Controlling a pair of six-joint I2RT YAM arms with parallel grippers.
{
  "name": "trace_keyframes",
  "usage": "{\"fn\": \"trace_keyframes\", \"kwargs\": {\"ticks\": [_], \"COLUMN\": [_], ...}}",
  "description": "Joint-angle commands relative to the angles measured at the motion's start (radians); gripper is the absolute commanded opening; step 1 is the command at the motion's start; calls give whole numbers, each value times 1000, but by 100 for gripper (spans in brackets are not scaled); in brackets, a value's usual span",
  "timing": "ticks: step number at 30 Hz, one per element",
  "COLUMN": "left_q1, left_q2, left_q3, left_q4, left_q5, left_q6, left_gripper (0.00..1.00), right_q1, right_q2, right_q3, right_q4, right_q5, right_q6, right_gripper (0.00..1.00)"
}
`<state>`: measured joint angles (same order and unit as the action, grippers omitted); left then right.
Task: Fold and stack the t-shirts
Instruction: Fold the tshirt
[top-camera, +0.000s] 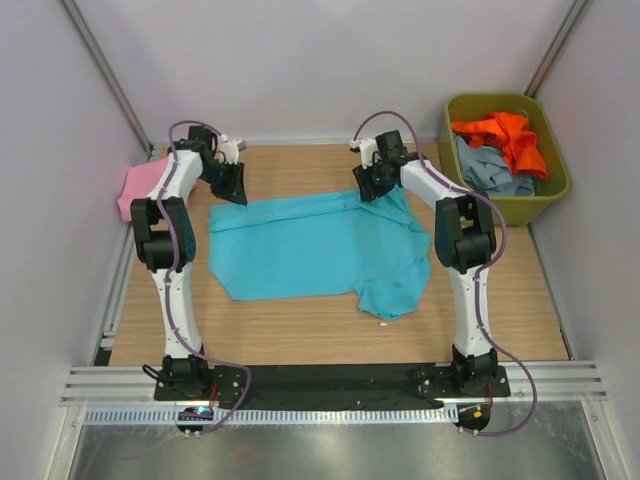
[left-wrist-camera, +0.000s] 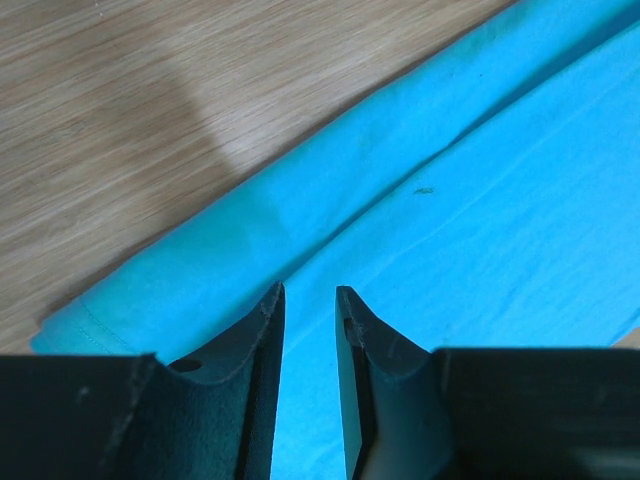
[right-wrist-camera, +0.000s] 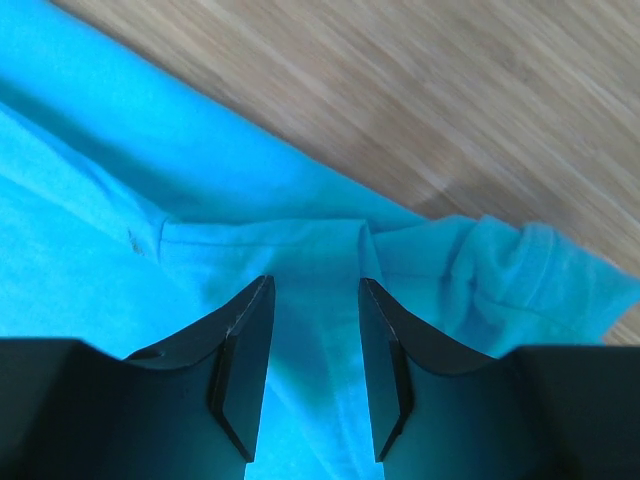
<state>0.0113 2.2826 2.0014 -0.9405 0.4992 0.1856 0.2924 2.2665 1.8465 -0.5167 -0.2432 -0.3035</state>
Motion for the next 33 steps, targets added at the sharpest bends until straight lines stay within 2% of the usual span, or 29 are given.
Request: {"fn": "trace_keyframes", "kwargs": {"ticks": [1, 6, 9, 10, 11, 12, 16, 23, 30, 33], "left_q1": [3, 3, 1, -1, -2, -2, -2, -2, -2, -2], "left_q2": [-25, -29, -31, -32, -31, -31, -35, -25, -12, -12], "left_q3": [-19, -33, -38, -38, -38, -41, -43, -15, 13, 14], "left_q4": [-15, -14, -14, -14, -15, -14, -17, -18, -7, -1], "left_q5": [29, 22, 22, 22, 22, 21, 13, 12, 4, 4], "left_q6": [-5, 0, -2, 0, 2, 2, 8, 14, 15, 14], "left_gripper": [27, 26, 25, 25, 25, 25, 25, 24, 24, 24], "right_q1": [7, 5, 7, 7, 7, 7, 14, 56, 148, 156], "right_q2": [28, 45, 53, 53, 54, 51, -7, -204, -395, -427], "right_q3": [85, 94, 97, 97, 97, 99, 82, -39, -280, -332], "right_q4": [27, 38, 38, 40, 40, 43, 47, 6, -25, -20], "right_q5": [-2, 7, 4, 2, 1, 2, 24, 9, -42, -39], "right_q6": [14, 4, 4, 4, 7, 10, 14, 29, 98, 116], "right_gripper": [45, 45, 41, 37, 26, 20, 2, 1, 2, 14]}}
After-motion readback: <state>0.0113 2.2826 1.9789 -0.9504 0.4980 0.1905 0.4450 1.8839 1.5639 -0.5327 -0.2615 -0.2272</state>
